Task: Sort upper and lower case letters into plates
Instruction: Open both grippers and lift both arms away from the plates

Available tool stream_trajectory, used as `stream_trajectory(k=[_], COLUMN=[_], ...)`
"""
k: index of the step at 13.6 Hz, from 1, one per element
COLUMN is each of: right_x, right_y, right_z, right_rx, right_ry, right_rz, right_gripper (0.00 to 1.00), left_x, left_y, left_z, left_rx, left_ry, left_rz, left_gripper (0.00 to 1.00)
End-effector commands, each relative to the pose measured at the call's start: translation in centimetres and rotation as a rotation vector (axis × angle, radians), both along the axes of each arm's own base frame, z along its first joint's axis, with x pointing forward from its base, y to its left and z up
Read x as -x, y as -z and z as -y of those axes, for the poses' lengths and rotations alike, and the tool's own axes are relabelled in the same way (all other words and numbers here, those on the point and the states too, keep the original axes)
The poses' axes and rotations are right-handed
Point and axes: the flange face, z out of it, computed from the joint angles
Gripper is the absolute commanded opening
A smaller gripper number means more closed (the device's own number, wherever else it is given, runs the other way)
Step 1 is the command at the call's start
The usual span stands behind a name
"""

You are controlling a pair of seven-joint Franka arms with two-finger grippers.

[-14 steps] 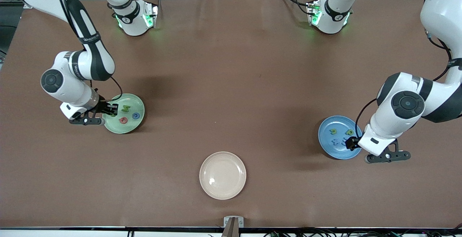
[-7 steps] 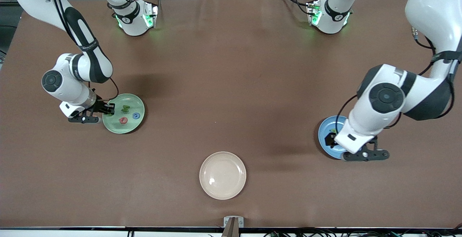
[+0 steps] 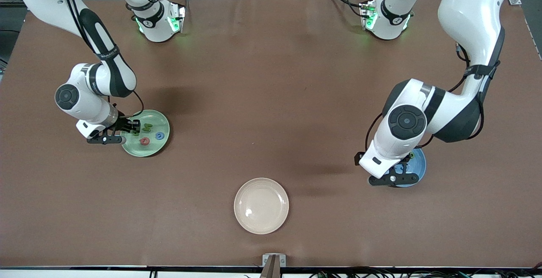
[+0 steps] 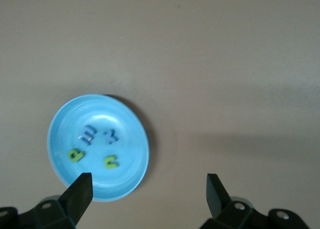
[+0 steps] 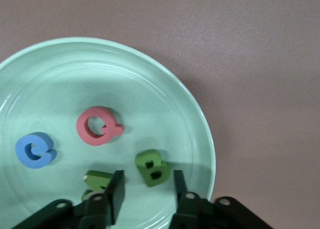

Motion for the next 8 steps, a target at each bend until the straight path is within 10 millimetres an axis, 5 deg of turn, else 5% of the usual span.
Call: stream_trajectory(k=[1,8], right_x=[-2.4,-6.9], right_y=[-4.2,-19.2], right_z=[-0.2,0.1], right_rx=[-0.001,0.001], right_ry=[0.002,0.039], right_rz=[-0.058,-0.151], right_gripper=[1.0,1.0], left_x=[1.6,7.2], left_y=[-6.5,-19.1], left_z=[-3.3,-14.0], left_rx=[0.019,0.086], left_ry=[-0.021,-0.102], left_rz=[-0.028,-0.064], left_gripper=[1.0,1.0])
